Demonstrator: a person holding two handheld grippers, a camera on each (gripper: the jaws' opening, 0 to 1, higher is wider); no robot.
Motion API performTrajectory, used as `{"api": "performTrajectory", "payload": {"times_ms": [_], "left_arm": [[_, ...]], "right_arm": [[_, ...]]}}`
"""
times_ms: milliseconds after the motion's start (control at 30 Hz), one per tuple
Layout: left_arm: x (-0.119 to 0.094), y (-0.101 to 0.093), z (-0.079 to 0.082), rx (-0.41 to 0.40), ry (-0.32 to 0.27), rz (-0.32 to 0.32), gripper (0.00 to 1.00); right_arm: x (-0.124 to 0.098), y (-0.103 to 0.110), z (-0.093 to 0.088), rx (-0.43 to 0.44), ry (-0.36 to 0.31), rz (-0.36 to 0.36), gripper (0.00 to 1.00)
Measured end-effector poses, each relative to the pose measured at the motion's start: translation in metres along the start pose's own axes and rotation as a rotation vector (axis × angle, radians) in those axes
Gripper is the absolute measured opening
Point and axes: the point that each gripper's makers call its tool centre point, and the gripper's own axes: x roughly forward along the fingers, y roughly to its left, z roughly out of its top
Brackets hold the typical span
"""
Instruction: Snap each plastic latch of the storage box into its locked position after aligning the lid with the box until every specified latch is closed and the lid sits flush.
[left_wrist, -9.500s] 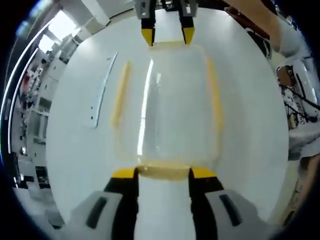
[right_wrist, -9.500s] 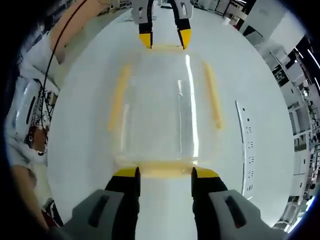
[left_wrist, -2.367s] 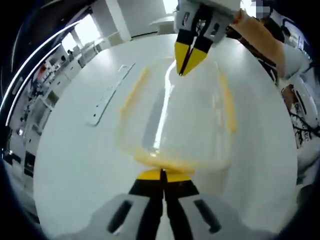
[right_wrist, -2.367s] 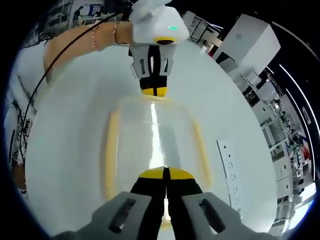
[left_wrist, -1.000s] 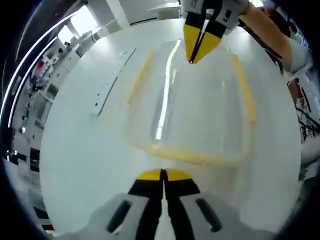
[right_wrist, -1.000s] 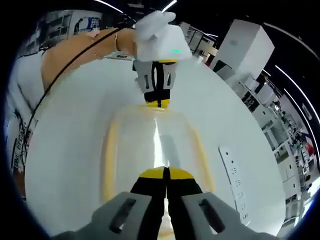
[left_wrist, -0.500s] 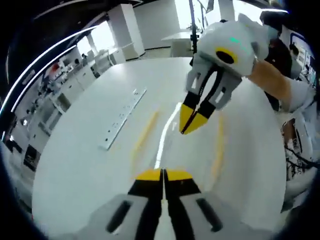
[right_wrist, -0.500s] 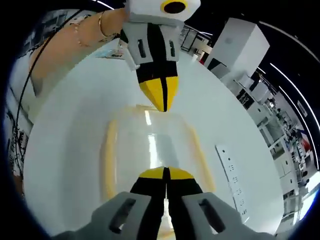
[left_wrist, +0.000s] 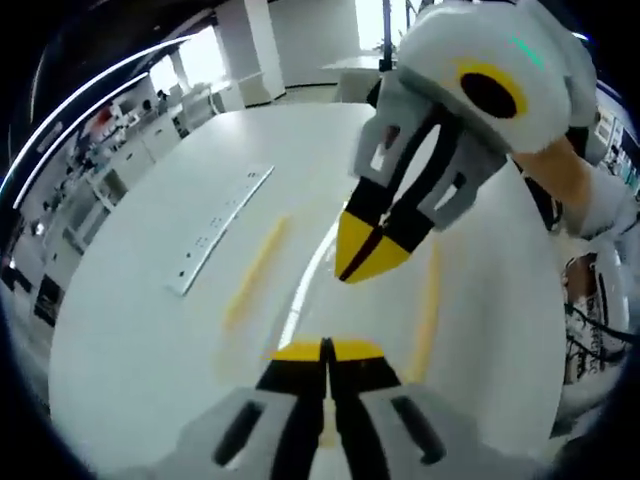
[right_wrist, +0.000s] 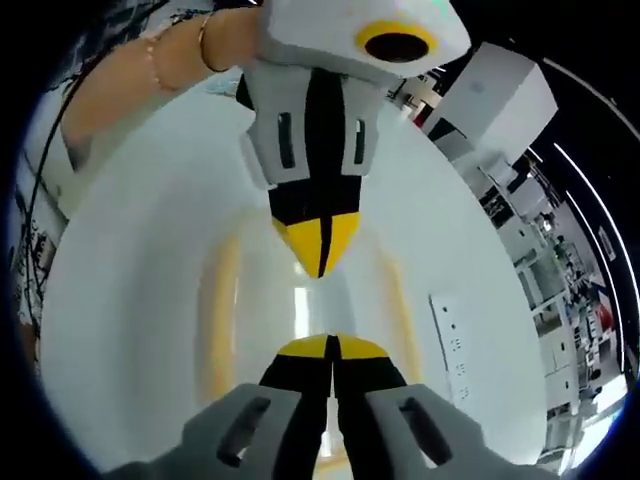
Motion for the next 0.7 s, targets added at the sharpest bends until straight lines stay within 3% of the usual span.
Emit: {"api": "performTrajectory", "payload": {"times_ms": [333,533,600,667,700], "left_arm": [[0.004,0.001,0.0,0.0,0.012,0.017,0.0],[0.004,0.005,-0.001,-0.022,0.02,0.02,0.0],[0.004,0.004,-0.001,-0.016,0.024,0.03,0.0],[0.004,0.004,-0.001,0.014,0.037,0.049,0.0],[0.004,0.004,-0.001,0.03,0.047,0.061,0.0]], "right_arm": [[0.001,-0.002,-0.004,0.032,-0.046,0.066,0.0],[0.004,-0.003,-0.001,0.036,-0.028,0.122,0.0],[0.008,-0.003,0.004,0.029,-0.066,0.137,0.0],[0.01,-0.009,0.003,0.035,-0.075,0.123,0.0],[0.011,-0.023,0.005,0.019,-0.093,0.063,0.0]]}}
